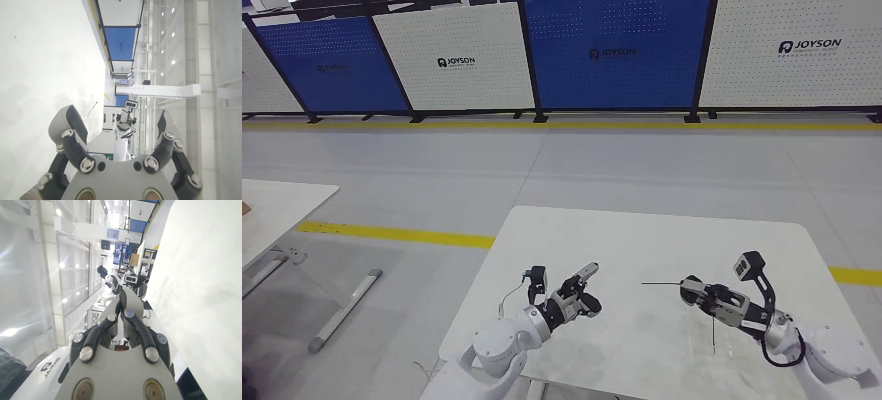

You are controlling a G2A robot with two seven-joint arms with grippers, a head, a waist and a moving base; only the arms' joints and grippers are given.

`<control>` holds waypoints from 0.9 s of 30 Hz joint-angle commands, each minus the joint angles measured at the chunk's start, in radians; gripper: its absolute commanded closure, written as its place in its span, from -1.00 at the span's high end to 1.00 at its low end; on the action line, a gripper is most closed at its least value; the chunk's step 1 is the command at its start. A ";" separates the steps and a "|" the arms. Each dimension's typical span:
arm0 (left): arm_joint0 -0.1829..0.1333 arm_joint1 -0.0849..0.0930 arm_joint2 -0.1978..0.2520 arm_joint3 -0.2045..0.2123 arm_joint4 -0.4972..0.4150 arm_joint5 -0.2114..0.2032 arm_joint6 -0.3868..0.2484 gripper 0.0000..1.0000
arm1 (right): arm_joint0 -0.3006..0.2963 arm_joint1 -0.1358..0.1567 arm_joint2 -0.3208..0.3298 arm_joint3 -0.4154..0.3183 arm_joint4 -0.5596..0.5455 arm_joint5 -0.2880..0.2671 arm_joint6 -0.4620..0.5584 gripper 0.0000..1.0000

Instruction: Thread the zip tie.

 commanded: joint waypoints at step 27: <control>-0.040 -0.013 0.068 0.032 -0.058 -0.069 -0.007 1.00 | 0.050 -0.073 -0.141 0.050 0.057 -0.084 -0.177 -1.00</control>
